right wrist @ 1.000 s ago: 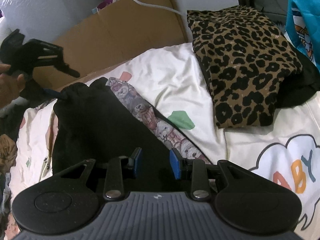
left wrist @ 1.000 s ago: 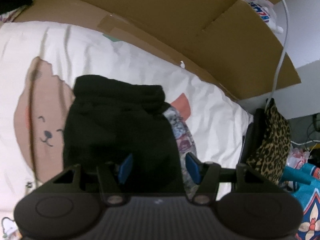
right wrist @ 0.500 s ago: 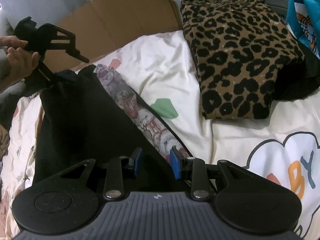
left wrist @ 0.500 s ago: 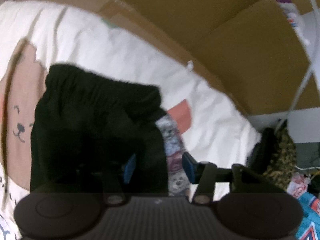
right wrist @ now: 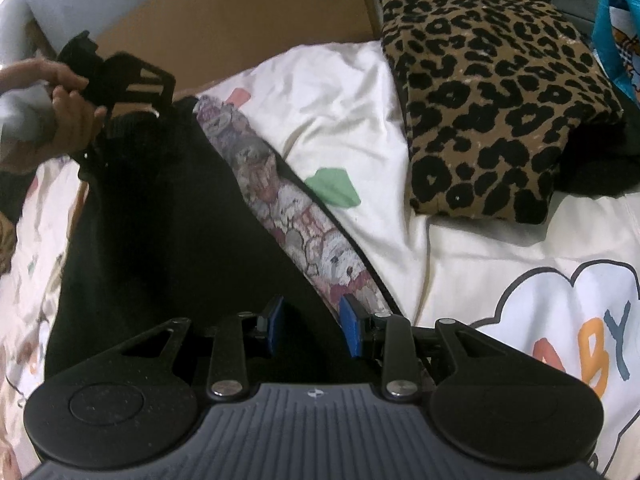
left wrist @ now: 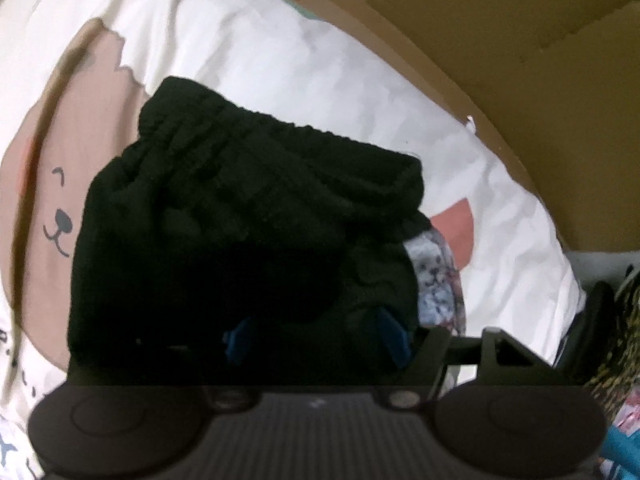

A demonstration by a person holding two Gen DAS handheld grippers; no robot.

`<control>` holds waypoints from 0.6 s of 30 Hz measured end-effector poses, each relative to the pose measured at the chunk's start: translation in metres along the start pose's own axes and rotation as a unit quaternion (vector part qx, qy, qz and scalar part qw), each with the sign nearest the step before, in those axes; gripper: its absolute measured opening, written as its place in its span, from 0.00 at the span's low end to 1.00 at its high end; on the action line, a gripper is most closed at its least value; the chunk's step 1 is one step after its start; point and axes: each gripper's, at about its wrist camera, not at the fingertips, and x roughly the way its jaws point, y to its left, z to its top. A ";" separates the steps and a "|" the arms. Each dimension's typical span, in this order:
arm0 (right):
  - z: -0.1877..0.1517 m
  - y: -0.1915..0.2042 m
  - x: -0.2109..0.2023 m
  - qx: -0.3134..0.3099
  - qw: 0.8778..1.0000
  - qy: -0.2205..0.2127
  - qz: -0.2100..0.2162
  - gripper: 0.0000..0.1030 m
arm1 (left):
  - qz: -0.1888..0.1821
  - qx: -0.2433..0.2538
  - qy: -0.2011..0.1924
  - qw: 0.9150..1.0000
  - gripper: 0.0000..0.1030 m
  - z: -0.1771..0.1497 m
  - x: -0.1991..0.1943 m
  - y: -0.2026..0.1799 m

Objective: Fold clothes

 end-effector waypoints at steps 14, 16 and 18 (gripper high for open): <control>-0.013 0.002 -0.006 -0.035 0.999 -0.013 -0.009 0.06 | -0.022 0.015 0.032 0.999 0.09 -0.004 -0.008 0.029; -0.014 0.002 -0.010 -0.036 0.999 -0.017 -0.009 0.03 | -0.030 0.018 0.035 0.999 0.08 -0.004 -0.012 0.034; -0.014 0.003 -0.016 -0.034 0.999 -0.025 -0.007 0.02 | -0.037 0.026 0.033 0.998 0.07 -0.005 -0.019 0.036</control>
